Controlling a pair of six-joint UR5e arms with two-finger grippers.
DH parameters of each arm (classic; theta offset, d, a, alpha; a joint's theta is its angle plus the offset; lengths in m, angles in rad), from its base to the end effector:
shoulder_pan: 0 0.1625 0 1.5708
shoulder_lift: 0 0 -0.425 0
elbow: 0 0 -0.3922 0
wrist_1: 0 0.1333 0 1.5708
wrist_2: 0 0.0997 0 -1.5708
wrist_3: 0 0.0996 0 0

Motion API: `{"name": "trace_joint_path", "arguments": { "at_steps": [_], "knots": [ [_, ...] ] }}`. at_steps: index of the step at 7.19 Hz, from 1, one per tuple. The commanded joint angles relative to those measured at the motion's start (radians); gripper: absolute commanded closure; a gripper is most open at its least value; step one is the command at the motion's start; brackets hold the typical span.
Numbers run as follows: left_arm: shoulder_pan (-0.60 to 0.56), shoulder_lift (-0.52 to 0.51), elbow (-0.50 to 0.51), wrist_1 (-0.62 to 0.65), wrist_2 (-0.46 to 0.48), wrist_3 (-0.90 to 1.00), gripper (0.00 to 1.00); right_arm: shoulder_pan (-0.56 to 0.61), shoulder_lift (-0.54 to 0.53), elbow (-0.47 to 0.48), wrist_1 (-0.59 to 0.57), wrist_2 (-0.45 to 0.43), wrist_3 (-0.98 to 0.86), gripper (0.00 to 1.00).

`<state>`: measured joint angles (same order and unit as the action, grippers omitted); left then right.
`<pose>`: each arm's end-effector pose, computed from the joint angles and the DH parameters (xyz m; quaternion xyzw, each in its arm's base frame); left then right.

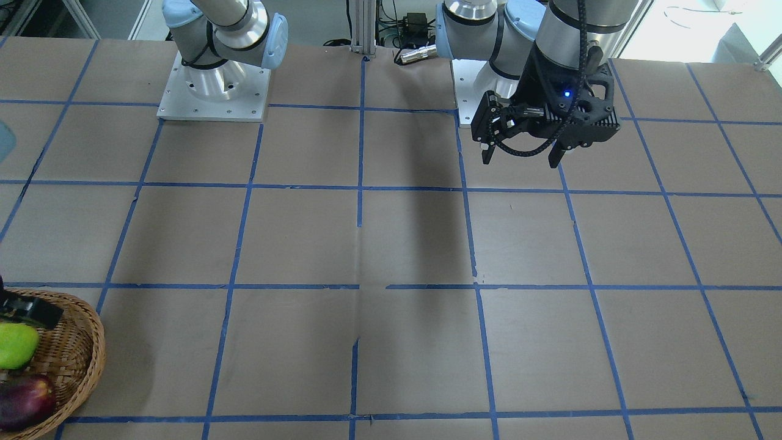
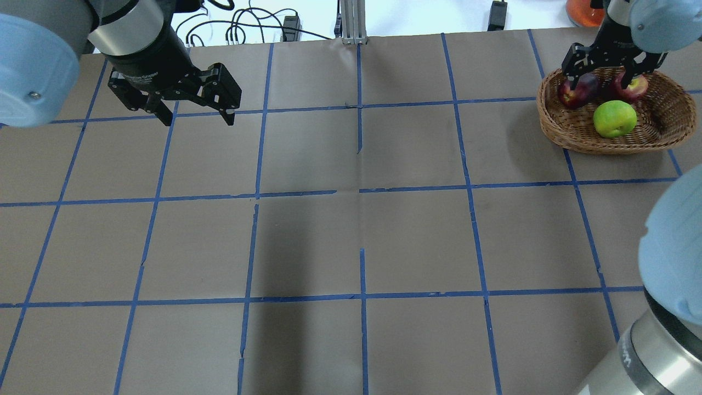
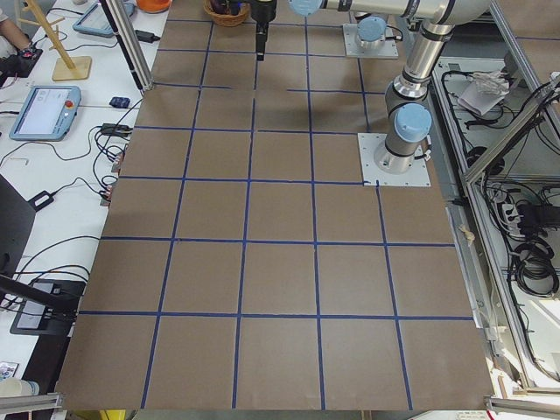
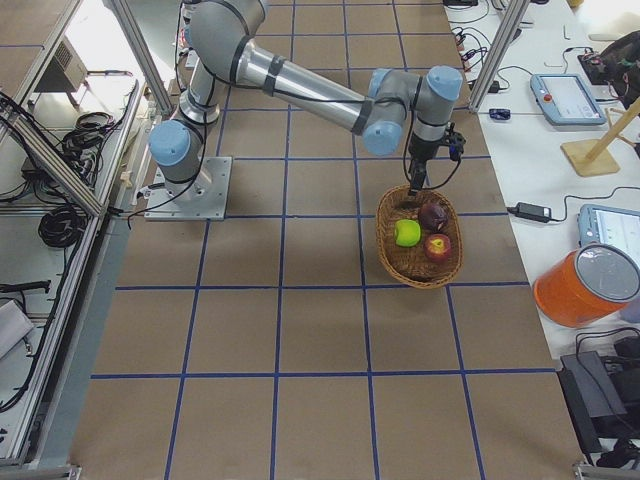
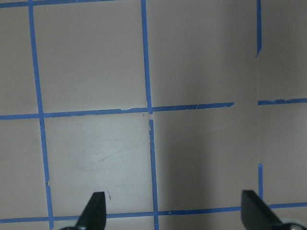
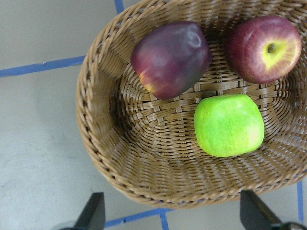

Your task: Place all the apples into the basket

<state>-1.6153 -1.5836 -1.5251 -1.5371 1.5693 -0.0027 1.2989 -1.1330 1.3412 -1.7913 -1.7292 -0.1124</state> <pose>-0.1557 -0.4971 0.5076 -0.0209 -0.9992 0.0333 0.0015 -0.0653 -0.6720 0.3692 -0.0799 -0.9936 -0.0091 0.0788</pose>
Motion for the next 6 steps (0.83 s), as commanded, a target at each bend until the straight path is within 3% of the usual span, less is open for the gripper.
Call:
{"name": "trace_joint_path", "arguments": {
  "at_steps": [1,3,4,6],
  "knots": [
    [0.0,-0.001,0.0,0.002,0.0,0.0,0.0,0.133,-0.166,0.009,0.163,-0.009,0.022,0.0],
    [0.0,0.0,0.0,0.0,0.0,0.0,0.0,0.264,-0.258,0.024,0.31,0.029,0.141,0.0],
    [0.0,0.0,0.0,0.0,0.0,0.0,0.0,0.269,-0.348,0.086,0.331,0.092,0.137,0.0],
    [0.0,0.0,-0.001,0.0,0.001,0.0,0.0,0.26,-0.45,0.295,0.224,0.108,0.126,0.0]
  ]
}}
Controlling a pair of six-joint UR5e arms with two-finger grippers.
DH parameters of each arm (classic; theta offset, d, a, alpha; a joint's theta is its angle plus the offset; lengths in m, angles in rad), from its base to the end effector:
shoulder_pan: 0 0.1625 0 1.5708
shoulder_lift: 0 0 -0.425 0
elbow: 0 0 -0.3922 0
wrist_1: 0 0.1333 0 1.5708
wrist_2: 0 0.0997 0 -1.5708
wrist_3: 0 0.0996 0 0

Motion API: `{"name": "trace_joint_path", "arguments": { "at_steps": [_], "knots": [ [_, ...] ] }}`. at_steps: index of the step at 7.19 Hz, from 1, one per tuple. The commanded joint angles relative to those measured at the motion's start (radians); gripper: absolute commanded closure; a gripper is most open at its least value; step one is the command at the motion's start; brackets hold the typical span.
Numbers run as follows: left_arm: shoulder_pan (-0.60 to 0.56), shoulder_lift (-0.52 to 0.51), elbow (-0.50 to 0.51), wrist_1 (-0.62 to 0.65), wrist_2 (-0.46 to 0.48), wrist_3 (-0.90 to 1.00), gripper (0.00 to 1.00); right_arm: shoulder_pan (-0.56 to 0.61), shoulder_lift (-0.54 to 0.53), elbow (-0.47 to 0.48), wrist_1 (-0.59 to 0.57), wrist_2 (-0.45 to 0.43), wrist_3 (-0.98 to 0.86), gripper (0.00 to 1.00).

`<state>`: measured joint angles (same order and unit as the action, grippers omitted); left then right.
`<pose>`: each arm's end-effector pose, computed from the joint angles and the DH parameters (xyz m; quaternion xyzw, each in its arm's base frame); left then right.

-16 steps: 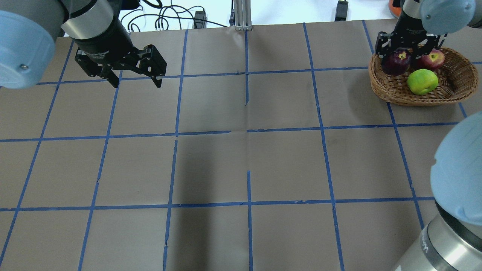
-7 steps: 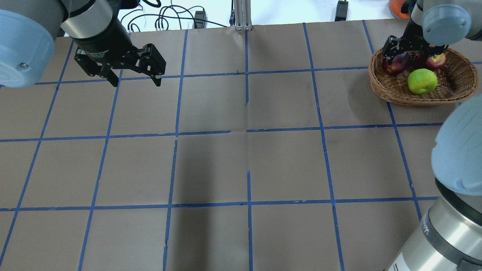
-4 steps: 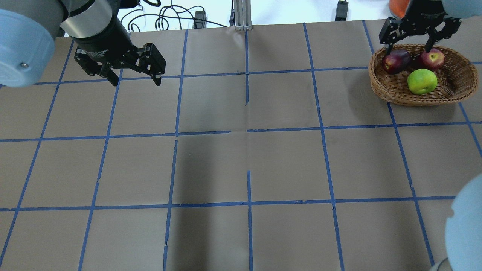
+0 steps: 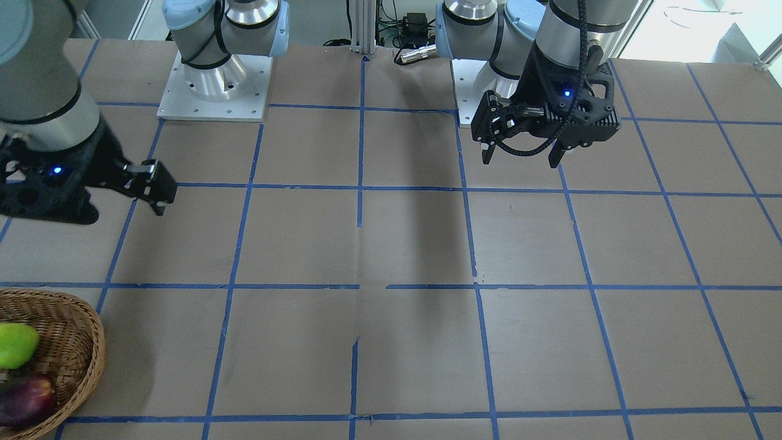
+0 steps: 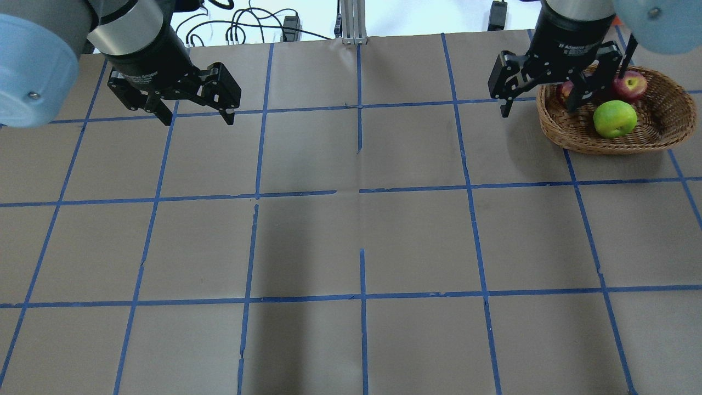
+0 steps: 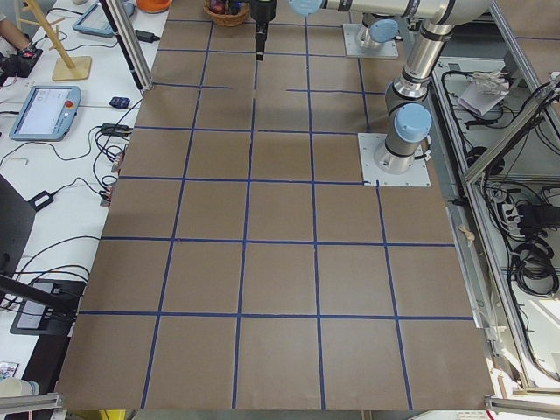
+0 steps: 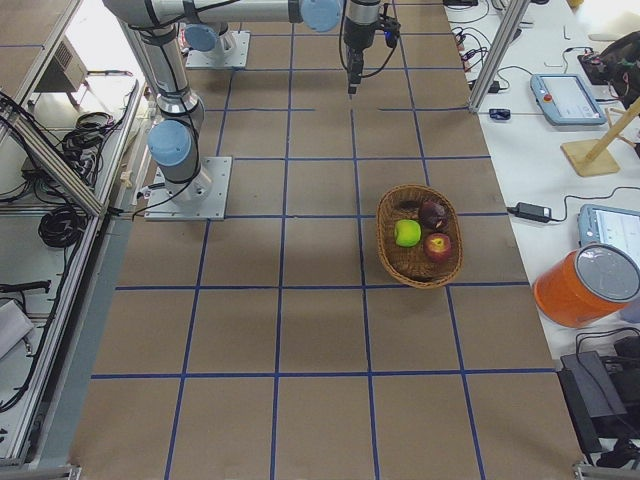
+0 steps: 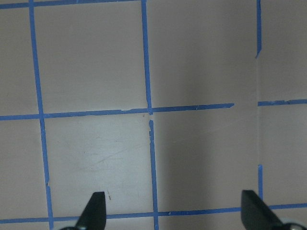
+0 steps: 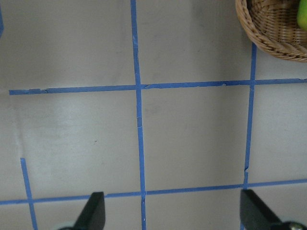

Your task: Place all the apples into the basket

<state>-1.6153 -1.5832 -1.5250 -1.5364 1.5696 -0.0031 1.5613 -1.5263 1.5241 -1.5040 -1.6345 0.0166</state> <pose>-0.1557 -0.4970 0.5079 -0.0207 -0.9992 0.0339 0.0014 0.1222 -0.5054 0.4823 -0.0120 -0.9989 -0.0322 0.0319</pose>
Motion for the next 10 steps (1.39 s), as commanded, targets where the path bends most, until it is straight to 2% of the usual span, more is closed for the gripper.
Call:
{"name": "trace_joint_path", "arguments": {
  "at_steps": [1,3,4,6,10],
  "knots": [
    [0.0,0.002,-0.001,-0.001,0.001,0.002,0.0,-0.001,-0.072,0.12,-0.064,0.037,-0.003,0.0],
    [0.0,0.0,-0.003,-0.001,0.001,0.0,0.0,0.002,-0.08,0.116,-0.065,0.102,0.011,0.0],
    [-0.002,0.0,-0.001,-0.001,0.001,0.0,0.0,-0.003,-0.08,0.104,-0.058,0.102,0.011,0.0],
    [0.0,0.0,-0.001,-0.001,0.001,0.0,0.0,-0.004,-0.074,0.047,0.045,0.09,0.013,0.0],
    [0.0,0.0,-0.001,-0.001,0.001,0.0,0.0,-0.004,-0.072,0.057,0.051,0.088,0.013,0.0]
  ]
}}
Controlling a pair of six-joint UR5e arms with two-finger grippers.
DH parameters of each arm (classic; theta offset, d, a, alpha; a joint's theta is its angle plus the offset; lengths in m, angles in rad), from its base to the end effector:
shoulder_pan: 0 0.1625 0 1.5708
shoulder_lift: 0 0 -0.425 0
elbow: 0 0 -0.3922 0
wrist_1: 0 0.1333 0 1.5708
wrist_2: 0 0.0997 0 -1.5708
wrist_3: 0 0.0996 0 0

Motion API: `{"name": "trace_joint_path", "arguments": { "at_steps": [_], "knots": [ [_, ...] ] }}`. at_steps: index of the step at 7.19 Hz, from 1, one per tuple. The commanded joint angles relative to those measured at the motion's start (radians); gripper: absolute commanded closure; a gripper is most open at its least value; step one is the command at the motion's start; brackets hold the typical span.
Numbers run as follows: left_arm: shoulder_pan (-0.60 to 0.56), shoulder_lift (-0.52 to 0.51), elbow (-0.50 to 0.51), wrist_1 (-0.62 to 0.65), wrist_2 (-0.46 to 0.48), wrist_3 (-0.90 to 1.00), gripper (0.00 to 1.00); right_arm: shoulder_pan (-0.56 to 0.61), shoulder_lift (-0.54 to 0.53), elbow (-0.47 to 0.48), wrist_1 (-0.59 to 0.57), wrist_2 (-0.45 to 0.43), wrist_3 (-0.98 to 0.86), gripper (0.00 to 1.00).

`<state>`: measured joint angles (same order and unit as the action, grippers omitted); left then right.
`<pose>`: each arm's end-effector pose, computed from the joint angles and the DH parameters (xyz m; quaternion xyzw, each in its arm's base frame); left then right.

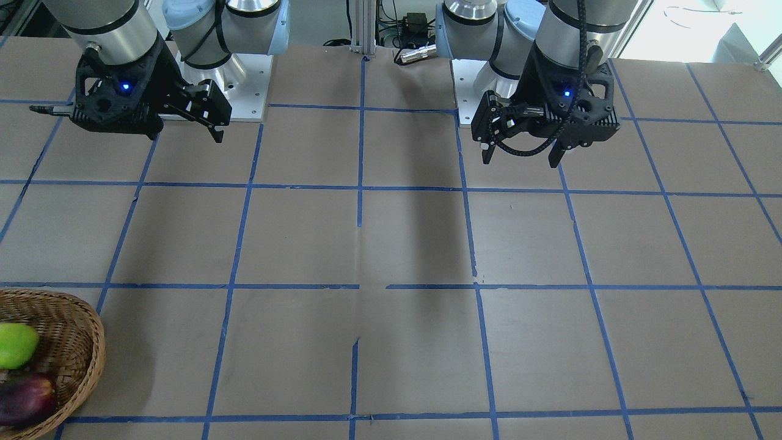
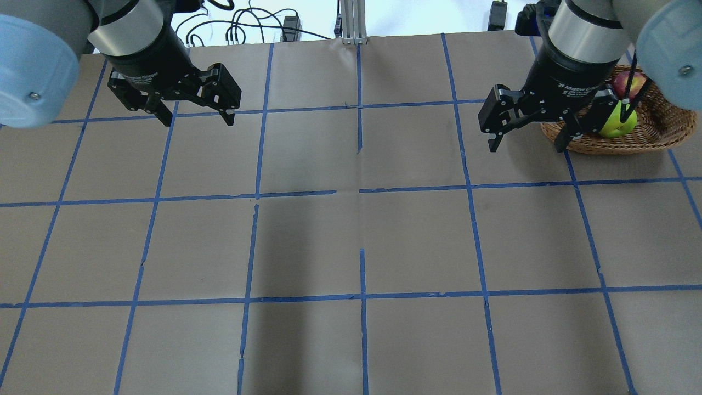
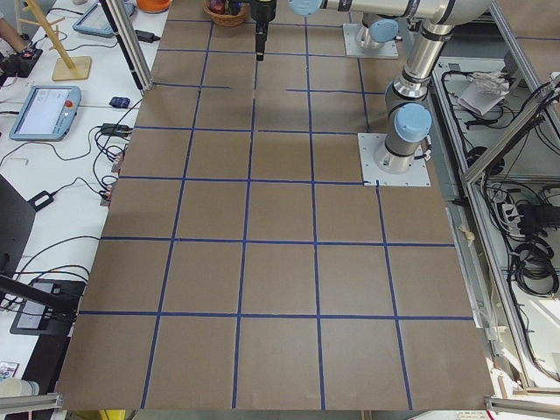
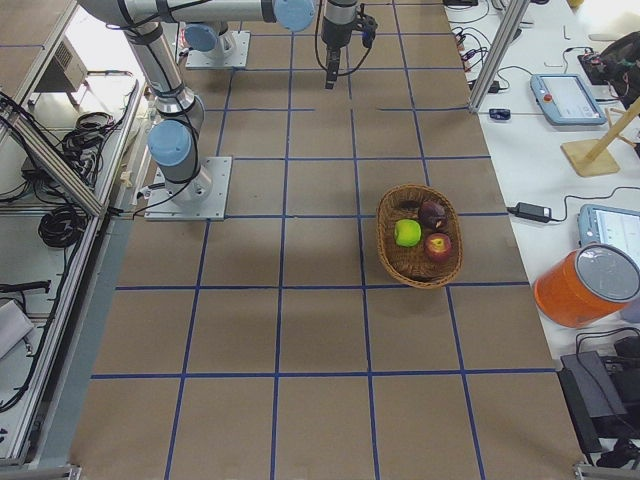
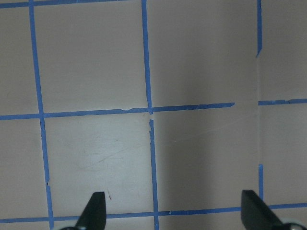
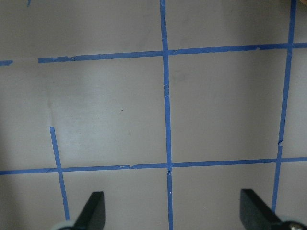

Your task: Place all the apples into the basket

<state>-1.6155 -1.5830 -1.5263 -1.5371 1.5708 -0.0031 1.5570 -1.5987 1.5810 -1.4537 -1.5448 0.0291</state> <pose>-0.1557 -0.4968 0.5073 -0.0208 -0.9992 0.0330 0.0008 0.1294 -0.4714 0.4853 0.0221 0.9984 0.0498 0.0126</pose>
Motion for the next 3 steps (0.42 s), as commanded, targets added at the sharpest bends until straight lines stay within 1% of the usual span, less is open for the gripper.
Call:
{"name": "trace_joint_path", "arguments": {
  "at_steps": [1,3],
  "knots": [
    [0.0,0.0,0.0,0.0,0.0,0.0,0.0,0.0,0.0,0.0,0.004,-0.001,0.0,0.0],
    [-0.001,0.0,0.0,0.0,-0.002,0.0,0.0,0.0,0.0,0.0,0.0,0.0,-0.002,0.0]
  ]
}}
